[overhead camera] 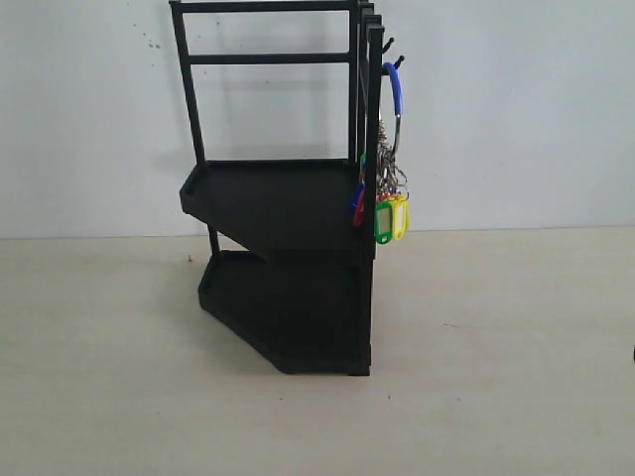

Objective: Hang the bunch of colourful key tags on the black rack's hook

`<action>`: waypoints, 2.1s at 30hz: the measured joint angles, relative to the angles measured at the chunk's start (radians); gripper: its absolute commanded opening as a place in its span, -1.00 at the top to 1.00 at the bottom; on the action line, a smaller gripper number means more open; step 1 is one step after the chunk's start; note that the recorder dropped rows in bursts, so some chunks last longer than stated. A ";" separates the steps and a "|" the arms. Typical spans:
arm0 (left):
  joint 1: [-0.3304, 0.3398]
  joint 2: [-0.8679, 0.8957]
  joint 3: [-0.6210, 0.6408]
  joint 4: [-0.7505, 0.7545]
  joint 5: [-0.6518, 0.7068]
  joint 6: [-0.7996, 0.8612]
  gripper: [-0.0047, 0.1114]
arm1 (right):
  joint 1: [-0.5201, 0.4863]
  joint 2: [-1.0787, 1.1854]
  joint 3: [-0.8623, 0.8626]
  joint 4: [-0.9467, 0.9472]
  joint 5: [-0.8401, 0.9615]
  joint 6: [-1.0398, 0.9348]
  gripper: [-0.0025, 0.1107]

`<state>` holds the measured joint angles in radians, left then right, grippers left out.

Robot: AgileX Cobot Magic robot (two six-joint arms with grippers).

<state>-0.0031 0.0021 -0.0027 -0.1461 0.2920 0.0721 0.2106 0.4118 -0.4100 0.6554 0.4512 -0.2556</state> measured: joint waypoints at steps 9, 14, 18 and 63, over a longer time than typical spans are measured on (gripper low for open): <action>0.000 0.000 0.000 0.000 0.000 0.000 0.84 | 0.008 -0.301 0.339 0.009 -0.362 -0.025 0.96; 0.000 0.000 0.000 0.000 0.000 0.000 0.84 | -0.027 -0.403 0.404 0.009 -0.505 -0.025 0.96; 0.000 0.000 0.000 0.000 0.000 0.000 0.84 | -0.118 -0.405 0.404 0.013 -0.528 -0.023 0.96; 0.000 0.000 0.000 0.000 0.000 0.000 0.84 | -0.189 -0.407 0.411 -0.640 -0.094 0.319 0.96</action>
<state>-0.0031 0.0021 -0.0027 -0.1461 0.2920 0.0721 0.0212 0.0048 0.0010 0.0151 0.3568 0.0638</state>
